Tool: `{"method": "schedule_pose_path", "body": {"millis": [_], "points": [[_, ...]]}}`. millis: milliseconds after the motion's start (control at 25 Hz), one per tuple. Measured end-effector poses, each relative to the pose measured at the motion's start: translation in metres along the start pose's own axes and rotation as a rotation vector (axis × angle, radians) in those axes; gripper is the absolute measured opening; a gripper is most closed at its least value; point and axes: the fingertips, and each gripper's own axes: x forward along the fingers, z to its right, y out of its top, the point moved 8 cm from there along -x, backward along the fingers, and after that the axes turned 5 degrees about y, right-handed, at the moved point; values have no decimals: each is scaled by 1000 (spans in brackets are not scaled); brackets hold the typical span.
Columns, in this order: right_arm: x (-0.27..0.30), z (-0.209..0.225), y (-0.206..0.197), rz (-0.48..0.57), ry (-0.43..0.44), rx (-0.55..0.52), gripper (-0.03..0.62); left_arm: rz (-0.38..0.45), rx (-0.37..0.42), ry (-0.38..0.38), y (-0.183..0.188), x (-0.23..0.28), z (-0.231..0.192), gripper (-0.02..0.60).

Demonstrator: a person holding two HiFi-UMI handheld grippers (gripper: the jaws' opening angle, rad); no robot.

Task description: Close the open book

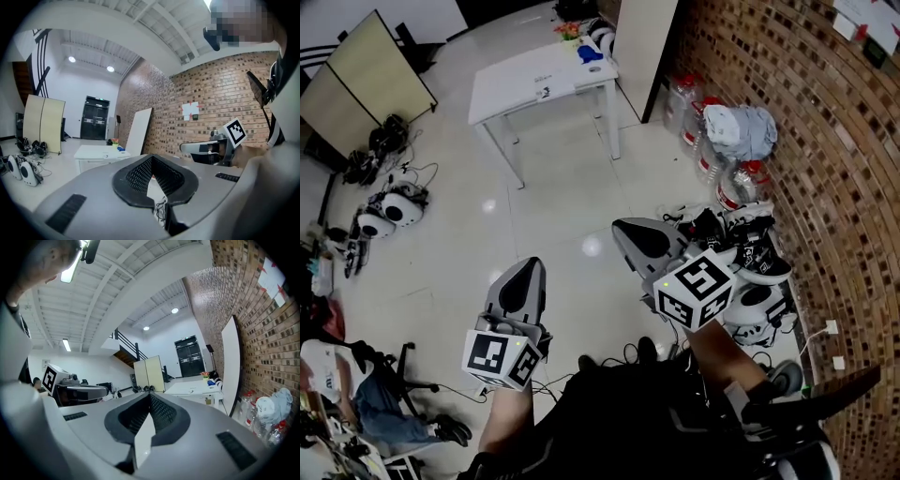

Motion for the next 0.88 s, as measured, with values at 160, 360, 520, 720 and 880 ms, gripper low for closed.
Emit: {"method": "schedule_pose_path", "body": {"millis": [160, 360, 520, 720, 880], "points": [[7, -22, 7, 13, -1, -13, 0, 26, 18, 0, 8, -21, -15, -6], [17, -40, 10, 15, 1, -19, 0, 37, 6, -4, 10, -37, -26, -5], [23, -49, 9, 7, 2, -20, 0, 43, 11, -12, 8, -43, -32, -5], [26, -55, 6, 3, -6, -21, 0, 50, 9, -11, 4, -47, -39, -5], [28, -56, 2, -12, -8, -18, 0, 42, -1, 6, -1, -47, -44, -5]]}}
